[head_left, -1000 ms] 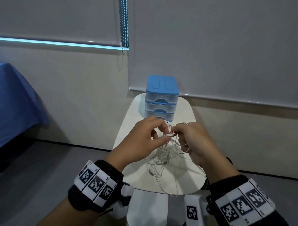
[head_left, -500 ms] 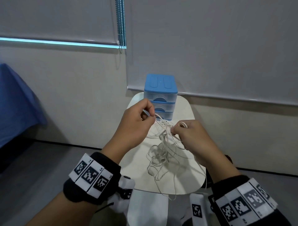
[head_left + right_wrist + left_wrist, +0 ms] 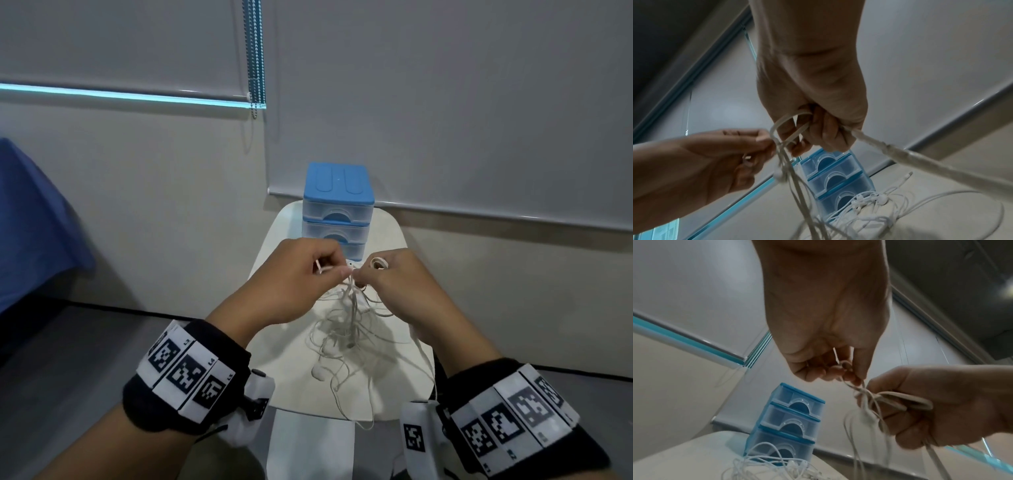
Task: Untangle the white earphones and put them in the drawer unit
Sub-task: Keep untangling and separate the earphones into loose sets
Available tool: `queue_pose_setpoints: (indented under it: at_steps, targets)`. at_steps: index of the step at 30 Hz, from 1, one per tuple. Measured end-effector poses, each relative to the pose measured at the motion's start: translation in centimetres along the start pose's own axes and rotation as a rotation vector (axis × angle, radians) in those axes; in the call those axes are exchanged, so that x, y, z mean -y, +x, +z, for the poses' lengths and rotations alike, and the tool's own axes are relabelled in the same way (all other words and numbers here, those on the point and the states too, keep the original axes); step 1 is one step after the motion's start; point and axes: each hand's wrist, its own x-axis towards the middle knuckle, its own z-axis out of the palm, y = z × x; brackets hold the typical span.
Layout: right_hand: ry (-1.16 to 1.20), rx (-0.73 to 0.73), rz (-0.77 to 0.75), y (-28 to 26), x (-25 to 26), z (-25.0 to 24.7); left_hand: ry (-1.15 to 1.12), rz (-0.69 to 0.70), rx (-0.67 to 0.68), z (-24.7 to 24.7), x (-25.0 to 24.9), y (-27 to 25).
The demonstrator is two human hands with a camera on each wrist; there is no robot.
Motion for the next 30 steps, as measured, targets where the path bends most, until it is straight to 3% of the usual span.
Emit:
queue_pose_setpoints:
  at_steps: [4, 9, 15, 18, 25, 30]
  targets:
    - [-0.018, 0.105, 0.037, -0.3, 0.0, 0.7, -0.243, 0.021, -0.088, 0.0, -0.3, 0.1]
    - [0.042, 0.096, 0.079, 0.0, 0.0, 0.6, -0.421, -0.062, -0.083, -0.3, 0.4, 0.0]
    - [0.06, 0.085, 0.091, 0.5, 0.4, 0.7, -0.296, -0.175, -0.024, -0.4, 0.4, 0.2]
    - [-0.002, 0.075, 0.127, 0.7, 0.4, 0.7, -0.377, -0.185, 0.034, -0.4, 0.1, 0.1]
    - [0.0, 0.254, 0.128, -0.1, 0.2, 0.6, -0.68, -0.243, -0.123, -0.6, 0.2, 0.4]
    - [0.007, 0.262, 0.114, -0.1, 0.0, 0.9, -0.739, -0.279, -0.109, -0.5, 0.0, 0.5]
